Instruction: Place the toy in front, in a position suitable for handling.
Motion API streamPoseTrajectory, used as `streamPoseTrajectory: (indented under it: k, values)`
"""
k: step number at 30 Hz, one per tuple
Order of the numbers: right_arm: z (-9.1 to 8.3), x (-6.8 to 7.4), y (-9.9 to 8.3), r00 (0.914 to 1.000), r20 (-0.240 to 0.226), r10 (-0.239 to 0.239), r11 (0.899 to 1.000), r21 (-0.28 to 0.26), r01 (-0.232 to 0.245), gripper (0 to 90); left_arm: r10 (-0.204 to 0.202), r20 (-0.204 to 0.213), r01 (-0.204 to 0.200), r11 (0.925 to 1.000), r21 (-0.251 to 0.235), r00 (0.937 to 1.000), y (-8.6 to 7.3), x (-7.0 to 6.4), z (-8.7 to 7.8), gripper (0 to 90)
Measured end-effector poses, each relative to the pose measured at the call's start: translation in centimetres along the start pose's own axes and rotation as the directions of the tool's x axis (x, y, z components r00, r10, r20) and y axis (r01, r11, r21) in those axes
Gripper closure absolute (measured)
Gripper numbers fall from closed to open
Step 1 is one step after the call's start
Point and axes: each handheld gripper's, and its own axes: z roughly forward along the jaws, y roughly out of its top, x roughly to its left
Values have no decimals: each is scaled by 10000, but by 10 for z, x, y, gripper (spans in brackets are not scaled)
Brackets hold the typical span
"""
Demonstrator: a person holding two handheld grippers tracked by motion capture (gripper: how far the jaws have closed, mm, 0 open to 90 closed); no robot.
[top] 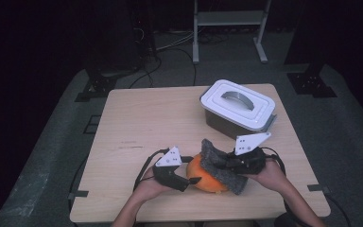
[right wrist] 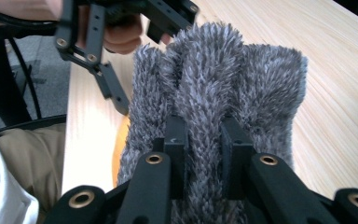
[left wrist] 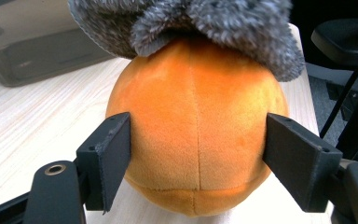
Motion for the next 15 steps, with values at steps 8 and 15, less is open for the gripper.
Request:
streamPoseTrajectory:
  k: [8, 15]
  values:
    - [5, 5, -5, 9990, -393, 193, 9998, -81, -197, 753, -692, 411, 687, 9975, 146, 9968, 2, 3, 3, 174]
    - [-1, 0, 2, 10000, -39, 48, 9999, -163, -49, 753, -341, 319, 336, 9993, 155, 9989, -1, 1, 1, 217]
